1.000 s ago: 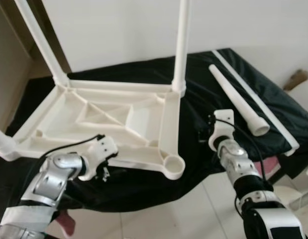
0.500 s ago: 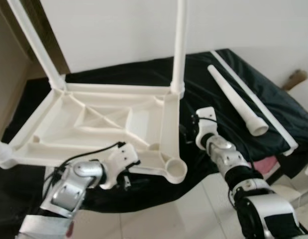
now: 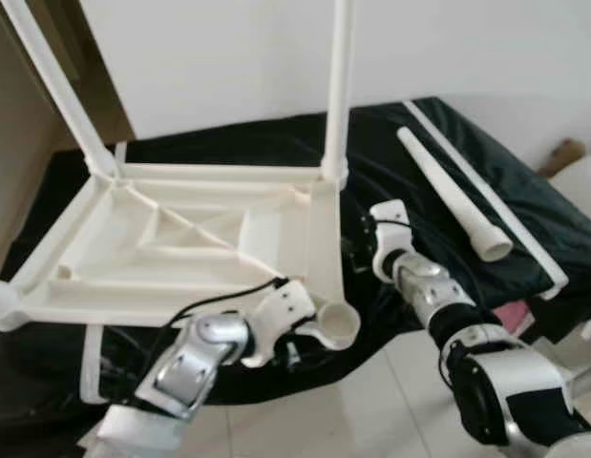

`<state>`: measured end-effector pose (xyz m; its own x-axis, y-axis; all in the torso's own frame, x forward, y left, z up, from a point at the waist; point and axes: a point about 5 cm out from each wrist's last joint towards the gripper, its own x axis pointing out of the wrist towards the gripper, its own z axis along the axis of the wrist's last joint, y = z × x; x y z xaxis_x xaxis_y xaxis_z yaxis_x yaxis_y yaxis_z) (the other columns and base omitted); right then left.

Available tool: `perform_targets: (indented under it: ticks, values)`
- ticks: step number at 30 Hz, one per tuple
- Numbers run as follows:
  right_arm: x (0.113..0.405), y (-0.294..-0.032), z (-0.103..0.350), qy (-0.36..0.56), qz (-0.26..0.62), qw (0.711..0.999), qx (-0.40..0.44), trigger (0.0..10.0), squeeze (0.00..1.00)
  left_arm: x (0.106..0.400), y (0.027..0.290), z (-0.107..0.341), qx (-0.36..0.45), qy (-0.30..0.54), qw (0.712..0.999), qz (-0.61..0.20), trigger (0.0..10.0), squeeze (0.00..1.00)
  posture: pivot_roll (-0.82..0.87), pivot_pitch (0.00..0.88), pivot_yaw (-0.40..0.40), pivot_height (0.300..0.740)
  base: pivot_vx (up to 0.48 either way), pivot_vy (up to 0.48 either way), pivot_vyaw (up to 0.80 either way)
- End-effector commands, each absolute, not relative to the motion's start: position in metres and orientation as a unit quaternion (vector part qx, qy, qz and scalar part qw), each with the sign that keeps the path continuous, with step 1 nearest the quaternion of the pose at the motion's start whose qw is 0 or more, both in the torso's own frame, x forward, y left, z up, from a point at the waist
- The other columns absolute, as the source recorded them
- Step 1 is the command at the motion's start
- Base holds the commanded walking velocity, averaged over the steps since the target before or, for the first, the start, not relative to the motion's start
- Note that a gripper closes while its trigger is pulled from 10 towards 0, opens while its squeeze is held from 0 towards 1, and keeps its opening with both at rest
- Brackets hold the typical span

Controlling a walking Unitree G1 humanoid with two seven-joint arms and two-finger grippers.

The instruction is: Building children table

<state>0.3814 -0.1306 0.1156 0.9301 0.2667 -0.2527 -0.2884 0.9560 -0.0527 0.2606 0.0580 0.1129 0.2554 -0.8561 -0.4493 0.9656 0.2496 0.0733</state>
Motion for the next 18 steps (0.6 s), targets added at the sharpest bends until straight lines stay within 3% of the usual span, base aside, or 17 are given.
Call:
perform_targets:
  ticks: [1, 8, 15, 16, 18]
  values:
    - [0.384, -0.118, 0.121, 0.11, 0.162, 0.98, -0.037, 10.0, 0.0, 0.261, 0.041, 0.109, 0.164, 0.164, 0.77, -0.594, 10.0, 0.0, 0.07, 0.0, 0.018, 0.74, 0.0, 0.0, 0.0]
    - [0.384, -0.11, 0.121, 0.112, 0.16, 0.98, -0.027, 10.0, 0.0, 0.271, 0.015, 0.123, 0.168, 0.13, 0.774, -0.597, 10.0, 0.0, 0.07, 0.0, 0.023, 0.74, 0.0, 0.0, 0.0]
    - [0.386, -0.112, 0.123, 0.105, 0.143, 0.984, -0.031, 10.0, 0.0, 0.275, 0.009, 0.13, 0.171, 0.108, 0.779, -0.594, 10.0, 0.0, 0.07, 0.0, 0.028, 0.74, 0.0, 0.0, 0.0]
    - [0.388, -0.13, 0.125, 0.095, 0.08, 0.991, -0.043, 10.0, 0.0, 0.276, 0.009, 0.138, 0.16, 0.092, 0.78, -0.598, 10.0, 0.0, 0.07, 0.0, 0.029, 0.74, 0.0, 0.0, 0.0]
    - [0.388, -0.137, 0.126, 0.091, 0.057, 0.993, -0.048, 10.0, 0.0, 0.276, 0.01, 0.141, 0.156, 0.087, 0.78, -0.599, 10.0, 0.0, 0.07, 0.0, 0.029, 0.74, 0.0, 0.0, 0.0]
